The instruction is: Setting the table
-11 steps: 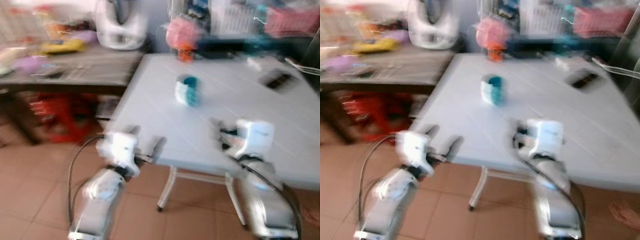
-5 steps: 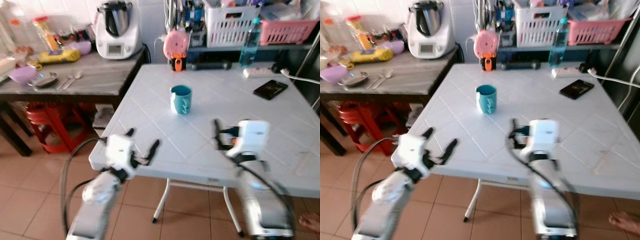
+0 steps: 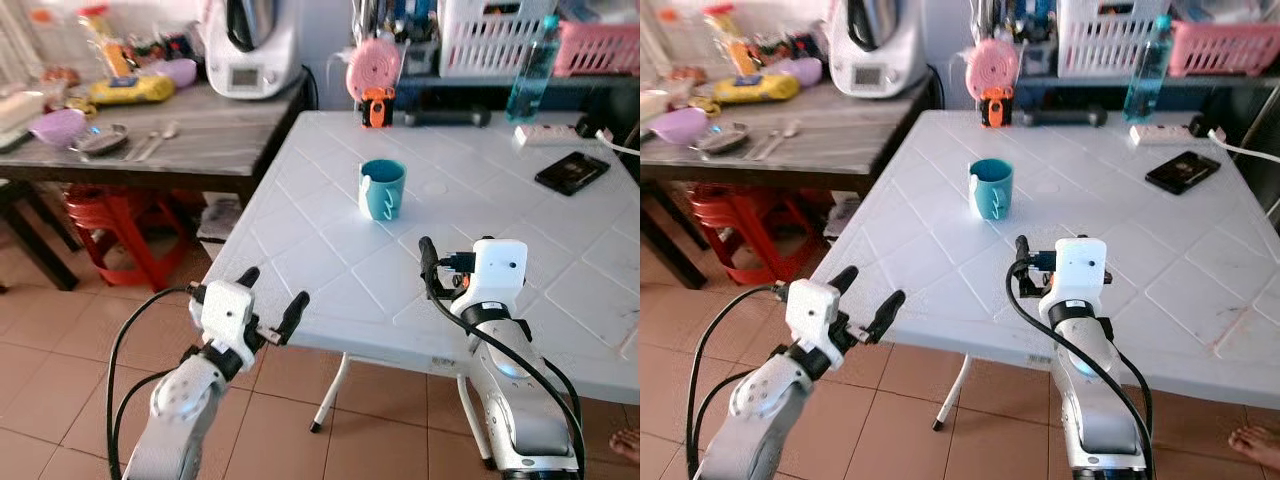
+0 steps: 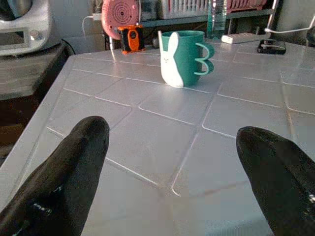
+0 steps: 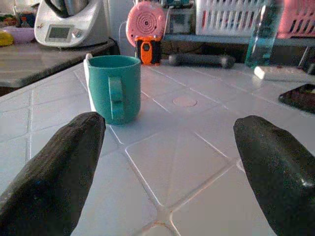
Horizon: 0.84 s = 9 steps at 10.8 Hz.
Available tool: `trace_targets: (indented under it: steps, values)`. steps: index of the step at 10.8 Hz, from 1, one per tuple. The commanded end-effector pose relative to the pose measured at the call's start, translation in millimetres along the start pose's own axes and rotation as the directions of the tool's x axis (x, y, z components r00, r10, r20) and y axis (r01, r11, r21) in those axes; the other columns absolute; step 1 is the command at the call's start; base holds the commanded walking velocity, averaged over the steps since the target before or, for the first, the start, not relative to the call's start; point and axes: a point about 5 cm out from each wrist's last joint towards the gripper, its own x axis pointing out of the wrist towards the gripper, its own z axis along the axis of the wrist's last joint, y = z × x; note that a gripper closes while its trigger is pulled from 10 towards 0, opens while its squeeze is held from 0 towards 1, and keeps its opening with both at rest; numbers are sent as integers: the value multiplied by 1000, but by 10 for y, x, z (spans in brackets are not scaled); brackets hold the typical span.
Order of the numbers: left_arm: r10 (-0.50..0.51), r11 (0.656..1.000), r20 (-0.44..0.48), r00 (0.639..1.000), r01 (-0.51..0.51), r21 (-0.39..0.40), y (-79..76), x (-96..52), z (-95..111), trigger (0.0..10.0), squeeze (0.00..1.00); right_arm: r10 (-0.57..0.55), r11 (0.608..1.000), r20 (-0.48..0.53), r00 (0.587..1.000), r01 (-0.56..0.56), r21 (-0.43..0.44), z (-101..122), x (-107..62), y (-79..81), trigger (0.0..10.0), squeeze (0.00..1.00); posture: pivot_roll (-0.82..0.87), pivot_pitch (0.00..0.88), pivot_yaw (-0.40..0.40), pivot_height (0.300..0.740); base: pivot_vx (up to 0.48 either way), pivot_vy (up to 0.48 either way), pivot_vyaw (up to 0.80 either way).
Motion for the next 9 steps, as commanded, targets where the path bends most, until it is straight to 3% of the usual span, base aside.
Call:
trace_targets:
  steps: [1,4,7,9]
  values:
    - [-9,1000,5,1000,9,22,45,-36,29,10000,0,0,1000,-5,1000,0,-16,-9,2,11,10000,0,-25,0,81,740,0,0,0]
    - [-45,998,-11,999,45,46,65,-101,35,10000,0,-5,998,-12,1000,4,-64,-23,42,-45,10000,0,-25,0,85,740,0,0,0]
    - [-99,992,-55,994,103,69,104,-291,6,10000,0,25,994,2,1000,-24,-110,38,277,-207,10000,0,-23,0,85,740,0,0,0]
    - [-108,992,-61,992,112,56,80,-354,13,10000,0,77,989,11,997,-75,-127,144,494,-200,10000,0,-10,10,81,740,0,0,0]
